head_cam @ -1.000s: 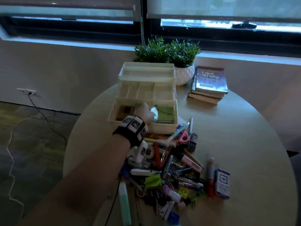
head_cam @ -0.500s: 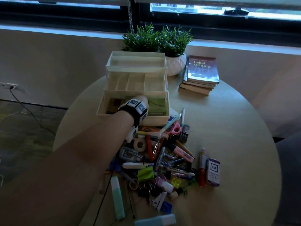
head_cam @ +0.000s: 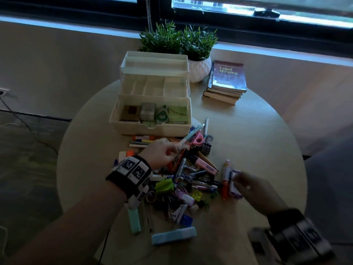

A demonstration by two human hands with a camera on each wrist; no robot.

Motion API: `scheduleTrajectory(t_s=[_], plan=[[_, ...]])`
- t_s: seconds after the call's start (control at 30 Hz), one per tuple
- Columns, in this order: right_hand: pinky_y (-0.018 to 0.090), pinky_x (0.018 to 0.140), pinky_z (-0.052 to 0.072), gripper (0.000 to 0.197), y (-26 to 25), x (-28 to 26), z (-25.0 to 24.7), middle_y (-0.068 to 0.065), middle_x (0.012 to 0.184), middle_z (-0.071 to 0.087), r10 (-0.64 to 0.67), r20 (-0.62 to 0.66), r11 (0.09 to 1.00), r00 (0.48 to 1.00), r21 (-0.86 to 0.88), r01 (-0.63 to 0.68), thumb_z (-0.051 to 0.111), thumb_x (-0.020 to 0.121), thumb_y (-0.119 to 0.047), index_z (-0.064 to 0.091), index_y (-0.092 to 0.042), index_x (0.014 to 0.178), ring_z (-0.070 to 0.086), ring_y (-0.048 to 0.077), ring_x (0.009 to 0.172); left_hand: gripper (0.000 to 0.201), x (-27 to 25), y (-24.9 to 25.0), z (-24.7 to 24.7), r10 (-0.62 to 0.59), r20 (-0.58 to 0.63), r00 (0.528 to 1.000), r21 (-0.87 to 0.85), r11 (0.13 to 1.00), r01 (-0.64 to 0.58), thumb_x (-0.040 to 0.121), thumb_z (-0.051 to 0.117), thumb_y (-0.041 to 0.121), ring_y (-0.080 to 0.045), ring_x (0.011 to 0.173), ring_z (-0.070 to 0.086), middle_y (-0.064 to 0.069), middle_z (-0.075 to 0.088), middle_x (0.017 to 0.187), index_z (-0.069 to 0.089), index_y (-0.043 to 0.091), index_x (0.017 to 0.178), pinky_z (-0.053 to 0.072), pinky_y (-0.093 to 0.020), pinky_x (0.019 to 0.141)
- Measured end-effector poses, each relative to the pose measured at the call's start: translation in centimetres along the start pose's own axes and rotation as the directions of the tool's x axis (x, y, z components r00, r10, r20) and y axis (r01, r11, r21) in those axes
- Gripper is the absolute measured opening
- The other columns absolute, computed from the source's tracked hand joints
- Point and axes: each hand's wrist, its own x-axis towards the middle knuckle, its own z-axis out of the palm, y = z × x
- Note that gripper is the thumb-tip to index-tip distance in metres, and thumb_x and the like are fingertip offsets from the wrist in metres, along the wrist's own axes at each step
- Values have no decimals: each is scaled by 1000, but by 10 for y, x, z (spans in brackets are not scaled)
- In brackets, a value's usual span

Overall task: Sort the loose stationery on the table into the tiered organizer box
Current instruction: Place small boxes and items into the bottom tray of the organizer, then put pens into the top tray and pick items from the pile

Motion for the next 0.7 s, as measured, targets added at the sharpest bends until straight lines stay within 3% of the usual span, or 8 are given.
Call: scheduleTrajectory(t_s=[0.07, 0.2, 0.33, 0.4, 0.47, 0.57, 0.7], plan=[[31, 77, 45, 13, -5, 33, 7, 14, 95, 70, -23, -7, 1000, 1000, -21, 23, 56, 89, -15, 66, -9, 95, 64, 27, 89, 20, -4, 0, 9, 28, 13, 1000, 30, 999, -28, 86, 58, 13, -20, 111, 53, -6, 59, 117, 70, 14, 102, 40, -28, 95], [28, 84, 45, 26, -32, 90, 24, 13, 112, 65, 18, 82, 991, 996, -134, -7, 51, 90, -16, 62, -7, 112, 60, 26, 103, 22, -3, 4, 23, 32, 61, 998, 126, 991, -40, 87, 54, 19, -21, 110, 52, -3, 60, 113, 70, 21, 102, 44, -38, 96], [26, 62, 41, 34, -48, 109, 35, 10, 90, 61, 77, 145, 954, 986, -300, -31, 45, 94, -32, 64, -3, 98, 54, 21, 77, 20, 6, 11, 29, 32, 33, 999, 150, 988, -37, 87, 53, 29, -19, 112, 51, 3, 60, 112, 69, 29, 98, 47, -41, 93], [27, 62, 39, 26, -51, 111, 35, 7, 84, 58, 94, 158, 942, 983, -334, -37, 51, 91, -26, 64, -4, 97, 51, 20, 73, 22, 16, 22, 25, 47, 12, 999, 124, 991, -48, 89, 51, 25, -20, 115, 49, -1, 57, 117, 67, 23, 104, 45, -39, 96], [26, 64, 38, 23, -50, 109, 29, 6, 81, 55, 99, 154, 936, 983, -350, -40, 57, 87, -24, 65, -5, 98, 52, 22, 74, 24, 29, 34, 21, 60, -15, 998, 101, 993, -58, 90, 50, 18, -23, 114, 50, -7, 57, 118, 65, 15, 109, 42, -37, 99], [24, 66, 38, 26, -40, 101, 12, 12, 97, 64, 109, 126, 936, 986, -348, -59, 62, 82, -27, 65, -7, 98, 61, 26, 89, 25, 57, 53, 20, 60, -29, 998, 70, 996, -58, 92, 46, 11, -27, 111, 53, -13, 59, 116, 63, 8, 109, 41, -35, 95], [24, 64, 37, 26, -19, 79, -13, 12, 96, 66, 163, 73, 943, 984, -303, -134, 61, 82, -28, 66, -7, 96, 61, 26, 89, 27, 104, 76, 31, 16, 68, 998, 101, 995, -23, 92, 44, 8, -32, 114, 55, -18, 60, 120, 60, 3, 113, 43, -35, 92]])
